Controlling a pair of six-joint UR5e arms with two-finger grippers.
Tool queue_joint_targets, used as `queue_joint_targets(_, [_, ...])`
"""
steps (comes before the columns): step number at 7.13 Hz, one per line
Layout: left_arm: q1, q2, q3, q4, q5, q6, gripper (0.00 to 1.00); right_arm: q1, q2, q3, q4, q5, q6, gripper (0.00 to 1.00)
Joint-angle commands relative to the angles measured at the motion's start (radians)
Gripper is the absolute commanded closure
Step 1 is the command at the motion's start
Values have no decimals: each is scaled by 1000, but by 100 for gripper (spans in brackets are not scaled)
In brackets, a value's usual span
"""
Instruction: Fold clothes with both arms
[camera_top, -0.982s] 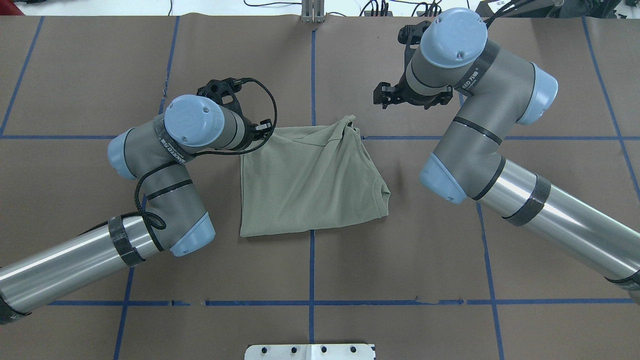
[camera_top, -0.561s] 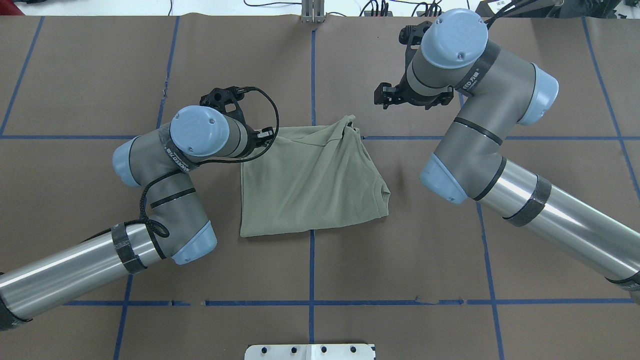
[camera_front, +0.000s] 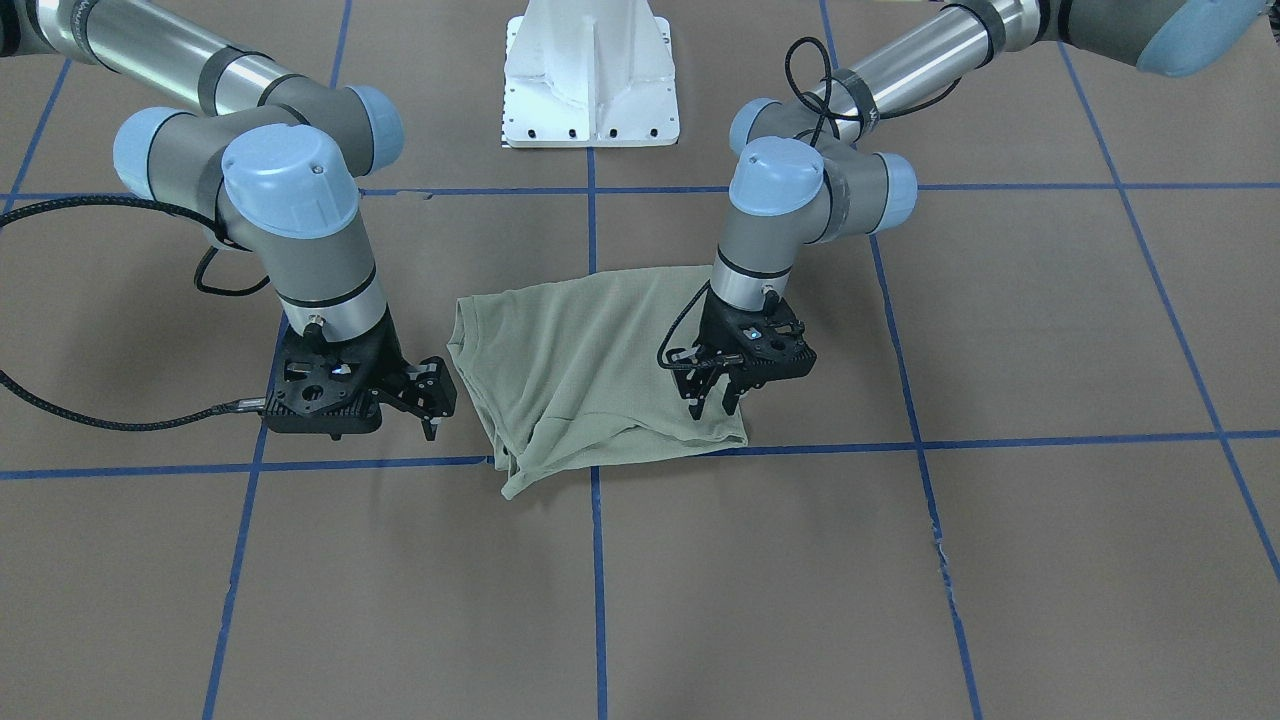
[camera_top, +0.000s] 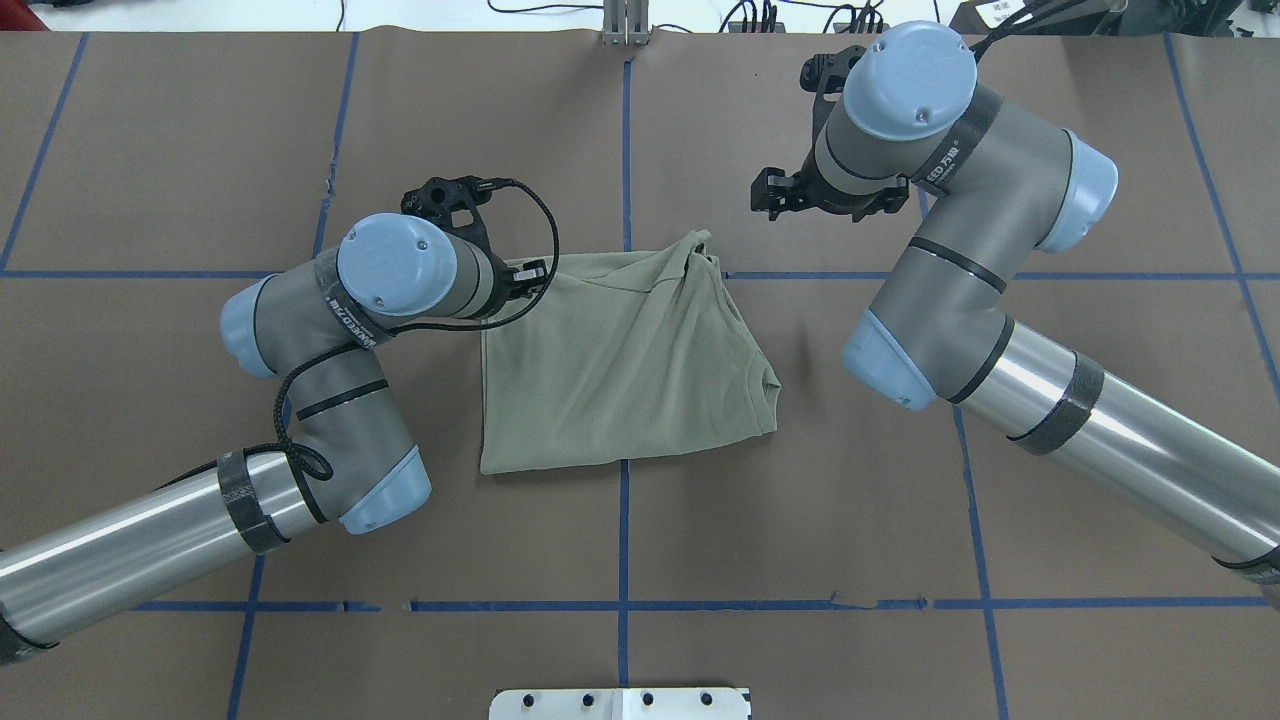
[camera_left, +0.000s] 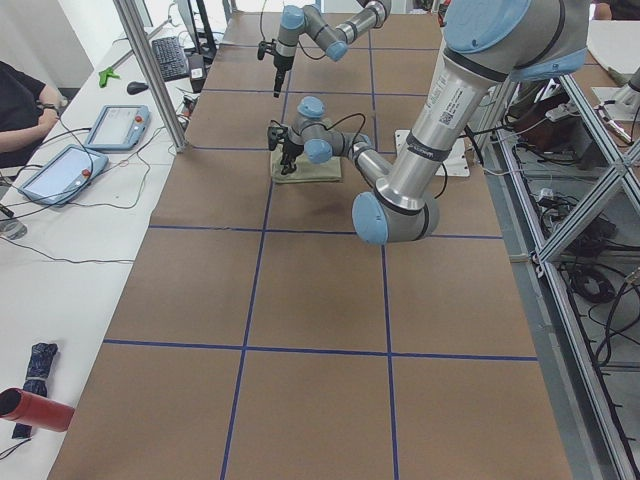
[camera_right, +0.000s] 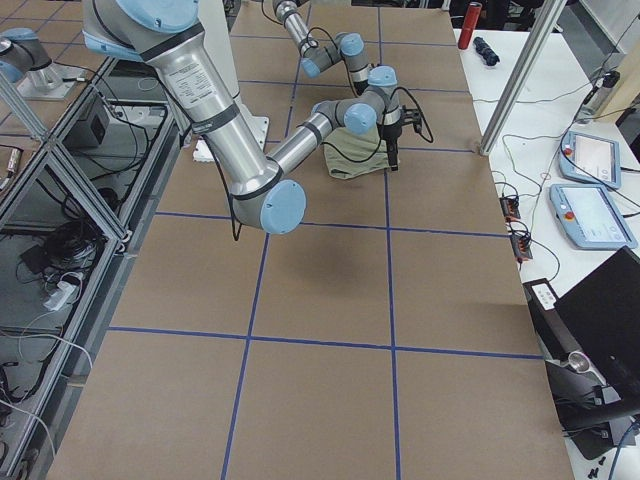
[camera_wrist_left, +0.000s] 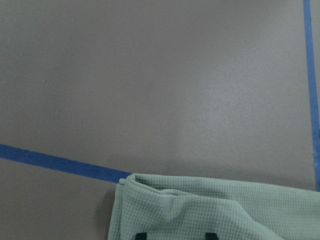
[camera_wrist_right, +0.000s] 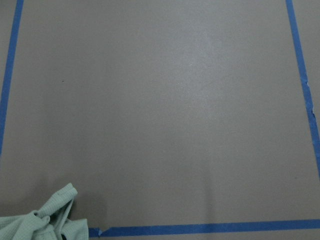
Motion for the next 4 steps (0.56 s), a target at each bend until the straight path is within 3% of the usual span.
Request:
queue_joint_targets(1, [0,20,-35,27,-3,65,50,-1,-1,0,0,0,2,0])
queue_joint_targets(4, [23,22,-34,31,-1,65,49,-3,-7,0,0,-2,7,0])
